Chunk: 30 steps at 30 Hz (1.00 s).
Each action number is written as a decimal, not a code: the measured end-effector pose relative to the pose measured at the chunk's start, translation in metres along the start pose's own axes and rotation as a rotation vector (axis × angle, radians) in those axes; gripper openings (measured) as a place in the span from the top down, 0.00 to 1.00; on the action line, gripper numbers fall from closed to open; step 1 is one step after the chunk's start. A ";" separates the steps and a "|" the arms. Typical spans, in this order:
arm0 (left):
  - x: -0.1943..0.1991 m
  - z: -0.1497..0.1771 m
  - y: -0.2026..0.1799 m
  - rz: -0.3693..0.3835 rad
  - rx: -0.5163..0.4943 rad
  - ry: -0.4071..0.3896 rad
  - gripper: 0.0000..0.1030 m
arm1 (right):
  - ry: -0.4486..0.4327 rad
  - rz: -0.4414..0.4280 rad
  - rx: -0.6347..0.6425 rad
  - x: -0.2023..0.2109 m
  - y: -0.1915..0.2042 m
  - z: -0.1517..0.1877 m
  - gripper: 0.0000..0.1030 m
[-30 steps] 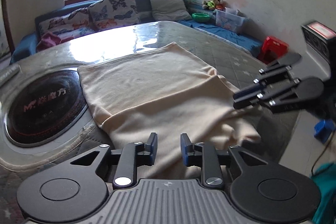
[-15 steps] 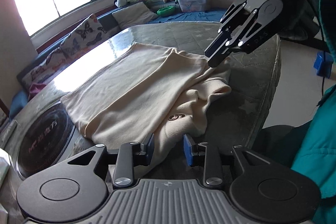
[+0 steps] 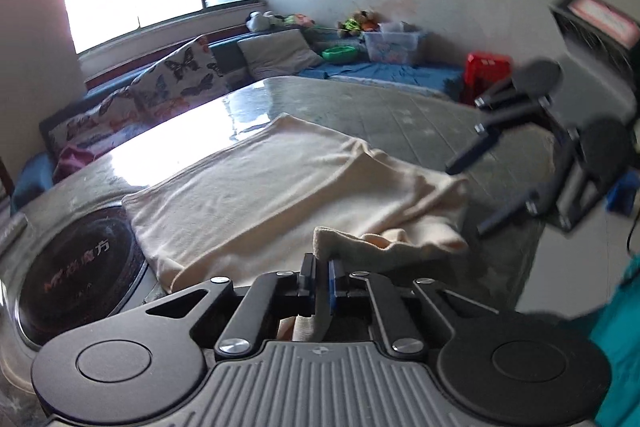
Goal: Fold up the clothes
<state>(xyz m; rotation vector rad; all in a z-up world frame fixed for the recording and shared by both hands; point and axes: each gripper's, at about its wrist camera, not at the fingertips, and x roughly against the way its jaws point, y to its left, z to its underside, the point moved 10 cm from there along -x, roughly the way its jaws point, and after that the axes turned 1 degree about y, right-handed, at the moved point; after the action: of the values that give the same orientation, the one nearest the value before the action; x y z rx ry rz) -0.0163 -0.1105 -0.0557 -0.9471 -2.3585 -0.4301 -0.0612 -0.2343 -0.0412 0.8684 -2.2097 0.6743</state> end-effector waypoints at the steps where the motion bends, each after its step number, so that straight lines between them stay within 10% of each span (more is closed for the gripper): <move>1: -0.002 -0.002 0.004 0.005 0.019 0.002 0.94 | -0.008 -0.003 0.010 -0.002 0.001 -0.002 0.39; 9: -0.020 -0.013 0.031 0.041 0.160 0.022 0.94 | -0.056 0.014 0.041 -0.026 -0.001 -0.012 0.43; 16: -0.009 -0.001 0.030 0.059 0.162 0.033 0.89 | -0.039 -0.061 -0.098 -0.032 -0.021 -0.021 0.83; 22: 0.017 0.017 0.021 0.012 0.080 0.034 0.57 | -0.051 -0.094 -0.207 -0.027 -0.044 -0.035 0.87; 30: 0.018 0.033 0.001 -0.023 -0.078 0.046 0.55 | -0.068 -0.097 -0.238 -0.025 -0.053 -0.049 0.88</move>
<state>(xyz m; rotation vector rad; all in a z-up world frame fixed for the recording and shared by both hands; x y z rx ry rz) -0.0385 -0.0840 -0.0711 -0.9359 -2.3275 -0.5512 0.0103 -0.2270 -0.0162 0.8790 -2.2358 0.3313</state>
